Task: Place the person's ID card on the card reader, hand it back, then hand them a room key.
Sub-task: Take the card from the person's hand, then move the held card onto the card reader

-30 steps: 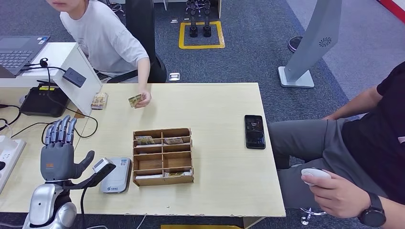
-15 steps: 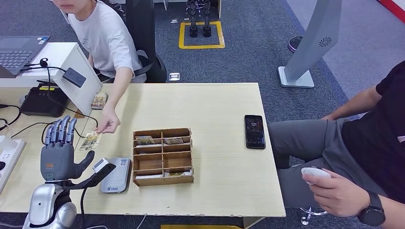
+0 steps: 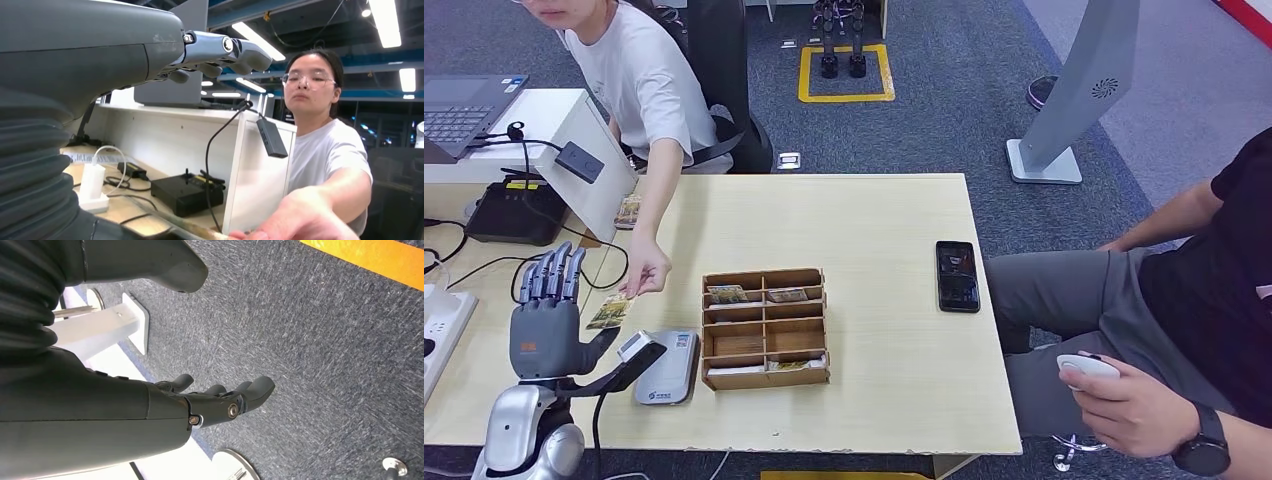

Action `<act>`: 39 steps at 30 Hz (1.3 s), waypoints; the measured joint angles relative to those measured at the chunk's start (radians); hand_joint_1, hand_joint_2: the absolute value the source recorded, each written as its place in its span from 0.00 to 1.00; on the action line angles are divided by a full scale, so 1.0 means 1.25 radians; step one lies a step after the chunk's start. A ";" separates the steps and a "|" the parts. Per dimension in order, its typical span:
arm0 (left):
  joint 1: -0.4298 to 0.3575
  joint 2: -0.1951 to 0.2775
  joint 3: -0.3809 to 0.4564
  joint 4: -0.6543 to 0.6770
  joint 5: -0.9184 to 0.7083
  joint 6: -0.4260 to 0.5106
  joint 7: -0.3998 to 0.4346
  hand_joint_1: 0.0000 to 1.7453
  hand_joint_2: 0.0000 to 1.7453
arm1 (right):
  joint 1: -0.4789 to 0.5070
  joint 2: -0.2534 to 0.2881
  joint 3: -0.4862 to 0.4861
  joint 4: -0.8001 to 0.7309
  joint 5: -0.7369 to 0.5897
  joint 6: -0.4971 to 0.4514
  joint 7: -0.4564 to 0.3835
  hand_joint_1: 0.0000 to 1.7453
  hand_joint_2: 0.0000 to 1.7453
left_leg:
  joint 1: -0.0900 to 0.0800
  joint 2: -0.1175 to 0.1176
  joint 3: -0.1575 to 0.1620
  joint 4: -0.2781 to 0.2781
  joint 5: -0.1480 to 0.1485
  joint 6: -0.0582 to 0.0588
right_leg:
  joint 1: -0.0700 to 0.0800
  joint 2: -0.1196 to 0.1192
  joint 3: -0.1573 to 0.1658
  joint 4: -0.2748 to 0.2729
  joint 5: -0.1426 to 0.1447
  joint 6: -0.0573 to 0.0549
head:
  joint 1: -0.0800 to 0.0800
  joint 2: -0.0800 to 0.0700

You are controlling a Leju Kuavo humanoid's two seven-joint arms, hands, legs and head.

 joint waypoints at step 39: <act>0.042 -0.060 0.028 -0.038 0.512 -0.343 0.007 1.00 1.00 | 0.003 0.000 -0.003 0.000 -0.020 -0.011 0.010 0.00 1.00 | 0.000 0.000 0.000 0.000 0.000 0.000 | 0.000 0.000 0.000 0.000 0.000 0.000 | 0.000 0.000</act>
